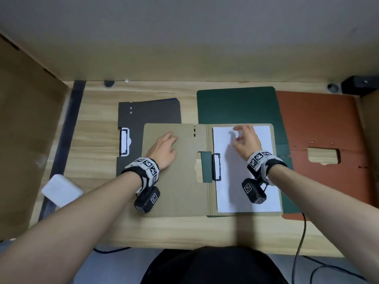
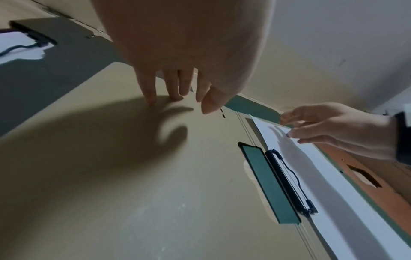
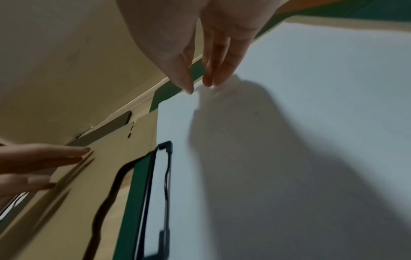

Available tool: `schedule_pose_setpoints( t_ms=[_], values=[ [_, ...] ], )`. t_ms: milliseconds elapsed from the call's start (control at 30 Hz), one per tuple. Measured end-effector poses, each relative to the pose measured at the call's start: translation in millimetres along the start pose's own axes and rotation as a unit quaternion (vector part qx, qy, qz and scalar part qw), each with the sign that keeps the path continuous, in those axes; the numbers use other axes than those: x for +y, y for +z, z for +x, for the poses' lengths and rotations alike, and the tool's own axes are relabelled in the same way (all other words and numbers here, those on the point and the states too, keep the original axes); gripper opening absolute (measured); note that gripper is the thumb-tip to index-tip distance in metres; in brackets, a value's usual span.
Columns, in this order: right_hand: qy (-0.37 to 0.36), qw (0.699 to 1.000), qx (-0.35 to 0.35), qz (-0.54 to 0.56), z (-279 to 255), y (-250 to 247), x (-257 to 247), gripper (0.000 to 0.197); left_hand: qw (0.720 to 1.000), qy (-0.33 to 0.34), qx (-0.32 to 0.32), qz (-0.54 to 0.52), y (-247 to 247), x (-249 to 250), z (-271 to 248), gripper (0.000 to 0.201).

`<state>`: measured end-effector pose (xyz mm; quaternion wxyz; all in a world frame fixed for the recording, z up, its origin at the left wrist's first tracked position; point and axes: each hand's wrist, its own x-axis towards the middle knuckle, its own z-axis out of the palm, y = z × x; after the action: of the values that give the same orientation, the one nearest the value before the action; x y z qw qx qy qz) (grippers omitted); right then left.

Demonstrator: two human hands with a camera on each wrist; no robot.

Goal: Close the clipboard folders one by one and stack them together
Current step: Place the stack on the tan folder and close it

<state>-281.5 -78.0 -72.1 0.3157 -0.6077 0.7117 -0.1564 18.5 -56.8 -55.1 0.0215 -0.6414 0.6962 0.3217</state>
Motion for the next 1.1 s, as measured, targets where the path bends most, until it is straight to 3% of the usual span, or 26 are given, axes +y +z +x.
schedule_pose_setpoints(
  t_ms=[300, 500, 733, 933, 1033, 1100],
  values=[
    [-0.049, 0.982, -0.125, -0.134, -78.8, 11.0, 13.1, 0.061, 0.981, -0.074, 0.174, -0.044, 11.2, -46.6, -50.4, 0.045],
    [-0.064, 0.960, -0.176, -0.207, -119.0, 31.0, 13.7, 0.085, 0.968, -0.186, 0.141, -0.090, 23.8, -67.3, -75.5, 0.046],
    [-0.067, 0.955, -0.168, -0.234, -130.6, 45.2, 16.4, 0.095, 0.959, -0.224, 0.102, -0.143, 35.8, -63.6, -92.1, 0.053],
    [-0.061, 0.952, -0.173, -0.244, -129.2, 44.7, 17.1, 0.092, 0.890, -0.283, 0.156, -0.323, 22.3, -58.3, -92.8, 0.050],
    [-0.071, 0.951, -0.160, -0.255, -128.4, 46.6, 15.7, 0.084, 0.868, -0.300, 0.147, -0.368, 13.3, -53.7, -90.2, 0.017],
    [-0.073, 0.949, -0.157, -0.263, -128.1, 46.4, 14.7, 0.079, 0.868, -0.299, 0.141, -0.370, 6.0, -51.5, -90.4, 0.008]
  ],
)
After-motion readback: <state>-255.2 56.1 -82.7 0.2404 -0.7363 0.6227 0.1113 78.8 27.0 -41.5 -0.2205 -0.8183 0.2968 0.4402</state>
